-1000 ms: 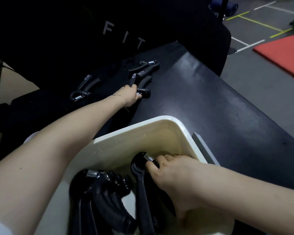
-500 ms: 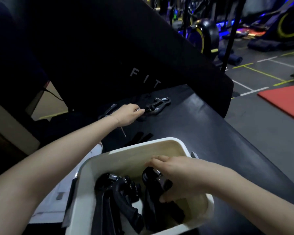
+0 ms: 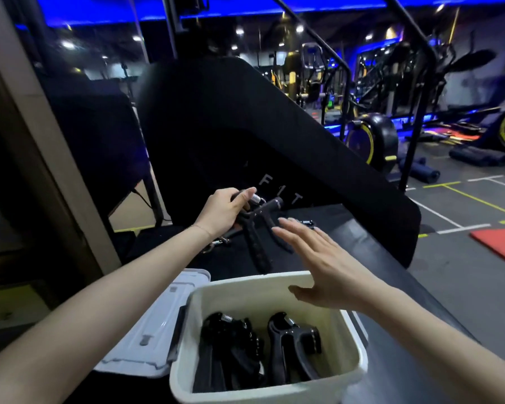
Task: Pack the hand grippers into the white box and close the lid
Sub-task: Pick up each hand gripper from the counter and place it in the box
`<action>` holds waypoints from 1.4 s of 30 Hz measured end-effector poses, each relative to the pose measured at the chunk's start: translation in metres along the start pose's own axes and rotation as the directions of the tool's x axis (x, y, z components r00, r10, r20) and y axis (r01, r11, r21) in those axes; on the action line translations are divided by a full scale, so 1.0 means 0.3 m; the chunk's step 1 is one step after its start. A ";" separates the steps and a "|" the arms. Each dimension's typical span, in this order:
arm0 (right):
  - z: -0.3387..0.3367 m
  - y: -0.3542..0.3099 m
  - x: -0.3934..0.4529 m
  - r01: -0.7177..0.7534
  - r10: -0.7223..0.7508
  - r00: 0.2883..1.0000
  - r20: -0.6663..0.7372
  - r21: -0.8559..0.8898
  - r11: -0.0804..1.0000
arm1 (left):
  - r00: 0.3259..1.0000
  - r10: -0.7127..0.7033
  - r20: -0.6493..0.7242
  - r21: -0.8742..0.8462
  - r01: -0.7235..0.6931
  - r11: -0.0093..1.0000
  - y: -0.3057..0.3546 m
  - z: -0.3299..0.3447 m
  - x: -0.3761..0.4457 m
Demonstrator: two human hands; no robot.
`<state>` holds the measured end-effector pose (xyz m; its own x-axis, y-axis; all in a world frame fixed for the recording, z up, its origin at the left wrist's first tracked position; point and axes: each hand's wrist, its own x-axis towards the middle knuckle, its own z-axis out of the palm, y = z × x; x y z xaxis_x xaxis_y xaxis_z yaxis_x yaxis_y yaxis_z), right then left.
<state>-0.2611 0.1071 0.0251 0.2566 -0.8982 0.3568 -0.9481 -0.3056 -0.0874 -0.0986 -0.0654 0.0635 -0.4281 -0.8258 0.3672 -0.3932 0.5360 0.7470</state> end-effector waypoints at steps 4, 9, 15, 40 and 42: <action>-0.022 -0.016 0.001 0.000 0.000 1.000 0.003 -0.076 0.997 | 0.995 0.006 0.102 -0.039 -0.002 0.999 0.049 -0.031 -0.049; -0.027 -0.031 -0.010 0.024 -0.022 1.000 0.010 -0.149 0.989 | 0.975 -0.011 0.220 -0.122 0.039 0.992 0.108 -0.043 -0.129; -0.040 -0.054 -0.035 0.047 -0.044 0.998 0.041 -0.092 0.995 | 0.954 -0.098 0.282 -0.145 0.143 0.979 0.116 -0.051 -0.197; 0.079 -0.182 -0.080 -0.159 0.144 0.987 0.068 0.380 0.911 | 0.811 -0.090 0.577 0.407 -0.191 0.893 0.013 -0.013 -0.472; 0.093 -0.178 -0.079 -0.158 0.138 0.987 0.079 0.392 0.906 | 0.801 -0.101 0.590 0.427 -0.203 0.881 0.005 -0.006 -0.475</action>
<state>-0.2114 0.1359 -0.0047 0.1376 -0.9538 0.2670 -0.8260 -0.2593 -0.5005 -0.0367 0.0526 0.0134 -0.7831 -0.6125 -0.1080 -0.6071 0.7150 0.3468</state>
